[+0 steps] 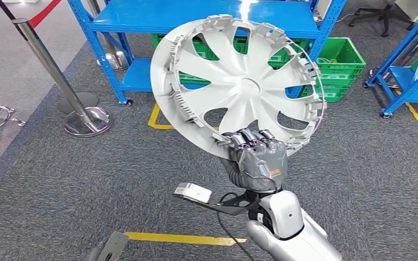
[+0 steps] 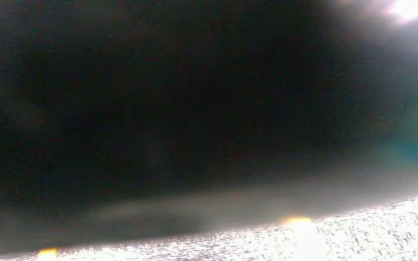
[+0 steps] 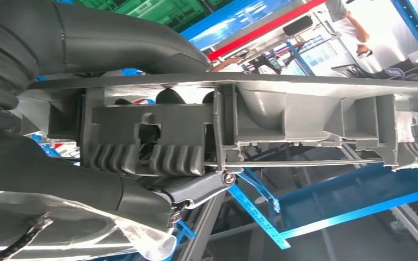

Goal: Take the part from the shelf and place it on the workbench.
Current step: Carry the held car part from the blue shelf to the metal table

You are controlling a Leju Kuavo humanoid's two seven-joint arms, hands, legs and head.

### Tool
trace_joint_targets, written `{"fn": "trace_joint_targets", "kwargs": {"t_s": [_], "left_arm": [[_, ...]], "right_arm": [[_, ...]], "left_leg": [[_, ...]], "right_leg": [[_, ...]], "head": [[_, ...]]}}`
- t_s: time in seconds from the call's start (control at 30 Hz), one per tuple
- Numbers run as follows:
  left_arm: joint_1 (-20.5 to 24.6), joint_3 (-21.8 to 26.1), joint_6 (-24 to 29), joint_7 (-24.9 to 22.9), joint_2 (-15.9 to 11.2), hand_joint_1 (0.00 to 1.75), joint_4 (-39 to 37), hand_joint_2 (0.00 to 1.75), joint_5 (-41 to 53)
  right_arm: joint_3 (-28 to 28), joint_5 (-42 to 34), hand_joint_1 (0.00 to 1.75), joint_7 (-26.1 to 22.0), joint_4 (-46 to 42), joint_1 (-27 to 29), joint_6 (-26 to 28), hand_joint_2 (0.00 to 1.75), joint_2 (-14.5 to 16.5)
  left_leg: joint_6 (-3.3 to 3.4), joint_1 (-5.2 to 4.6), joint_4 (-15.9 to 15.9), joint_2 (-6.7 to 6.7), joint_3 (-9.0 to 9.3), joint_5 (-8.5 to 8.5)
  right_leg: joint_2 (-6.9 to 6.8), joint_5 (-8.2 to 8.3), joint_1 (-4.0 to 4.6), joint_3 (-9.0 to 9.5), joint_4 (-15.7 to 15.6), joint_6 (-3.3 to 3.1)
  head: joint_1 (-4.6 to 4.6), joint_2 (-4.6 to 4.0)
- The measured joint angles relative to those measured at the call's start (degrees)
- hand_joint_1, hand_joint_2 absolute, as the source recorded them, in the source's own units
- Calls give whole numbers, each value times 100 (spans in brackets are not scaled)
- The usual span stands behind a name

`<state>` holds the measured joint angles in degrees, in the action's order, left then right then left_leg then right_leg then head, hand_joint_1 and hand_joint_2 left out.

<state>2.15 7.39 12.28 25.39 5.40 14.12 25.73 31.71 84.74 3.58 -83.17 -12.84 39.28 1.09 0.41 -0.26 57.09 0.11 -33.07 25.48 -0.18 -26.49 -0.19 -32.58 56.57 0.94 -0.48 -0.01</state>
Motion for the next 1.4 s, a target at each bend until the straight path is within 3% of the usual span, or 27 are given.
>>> {"fn": "trace_joint_targets", "kwargs": {"t_s": [0.43,0.57,0.63,0.7,0.73,0.77,0.8,0.83,0.9,0.97,1.03,1.1,1.13,1.2,1.27,1.3,1.33,1.4], "left_arm": [[5,-1,-4,-32,-1,0,-1,0,5],[18,-3,-2,-34,-8,0,-2,0,9],[31,-5,-2,-34,-4,0,-2,0,11],[34,-6,-2,-38,-3,0,-2,0,14],[30,-7,-2,-43,-1,0,-2,0,15],[27,-7,-2,-46,0,0,-2,0,15],[26,-8,-2,-50,1,0,-2,0,15],[27,-10,-3,-51,2,0,-2,0,15],[38,-16,-3,-53,-3,0,-3,0,15],[42,-25,-1,-58,-14,0,-4,0,15],[21,-31,1,-66,-22,0,-5,0,15],[1,-34,1,-69,-29,0,-6,0,15],[3,-36,1,-69,-31,0,-7,0,15],[13,-41,1,-69,-27,0,-7,0,15],[10,-44,1,-69,-25,0,-7,0,15],[6,-44,1,-69,-25,0,-7,0,14],[6,-44,1,-69,-26,0,-7,0,14],[18,-44,2,-69,-36,0,-7,0,13]], "right_arm": [[1,113,175,55,0,-1,2,175,0],[-1,130,175,61,-2,-21,0,175,0],[0,140,175,61,-1,-34,0,175,0],[2,159,175,62,5,-40,-3,175,-1],[3,172,175,64,12,-36,-6,175,-2],[4,183,175,70,21,-30,-8,175,-2],[4,194,175,77,30,-26,-11,175,-2],[5,203,175,84,37,-23,-11,175,-2],[5,223,175,93,46,-24,-12,175,-2],[5,240,175,99,54,-22,-13,175,-2],[7,245,175,104,59,-14,-13,175,-2],[8,248,175,105,59,-13,-13,175,-2],[8,250,175,105,58,-15,-13,175,-2],[5,252,175,106,58,-15,-13,175,-2],[6,251,175,108,65,-7,-14,175,-2],[8,251,175,108,69,-7,-15,175,-2],[9,251,175,108,71,-11,-15,175,-2],[9,253,175,108,68,-28,-15,175,-1]], "left_leg": [[-19,4,7,0,-28,-21],[96,20,-88,3,-9,-95],[129,61,-190,2,12,-165],[131,66,-200,-22,-15,-186],[118,72,-198,-45,-30,-194],[99,83,-194,-77,-42,-203],[71,102,-184,-121,-54,-210],[35,128,-163,-176,-66,-211],[-66,165,-68,-293,-127,-193],[-165,175,18,-394,-224,-203],[-234,191,33,-477,-289,-241],[-272,196,160,-396,-362,-149],[-281,191,390,-299,-463,-2],[-284,180,1162,-110,-779,396],[-257,170,1722,-62,-985,595],[-229,158,1718,-54,-953,550],[-184,135,1491,-29,-811,415],[-50,39,739,210,-383,129]], "right_leg": [[0,15,-1,-35,14,-5],[-2,12,-13,-63,7,77],[7,-243,-16,-235,351,112],[10,-627,-44,-556,1092,159],[9,-745,-65,-691,1415,184],[9,-758,-86,-736,1553,210],[13,-666,-112,-668,1466,239],[36,-491,-145,-487,1156,269],[233,-261,-211,-61,421,323],[374,-258,-223,99,147,279],[301,-258,-200,64,194,163],[194,-241,-192,53,203,68],[128,-233,-182,52,199,27],[-9,-231,-131,45,199,-25],[-141,-233,-79,38,200,-48],[-201,-234,-57,38,200,-56],[-261,-237,-36,42,200,-62],[-379,-246,3,56,200,-67]], "head": [[0,0],[-2,1],[14,1],[23,1],[22,1],[21,1],[21,1],[21,1],[35,1],[50,1],[49,1],[30,1],[14,1],[-10,1],[-11,1],[-12,1],[-13,1],[-9,1]]}}
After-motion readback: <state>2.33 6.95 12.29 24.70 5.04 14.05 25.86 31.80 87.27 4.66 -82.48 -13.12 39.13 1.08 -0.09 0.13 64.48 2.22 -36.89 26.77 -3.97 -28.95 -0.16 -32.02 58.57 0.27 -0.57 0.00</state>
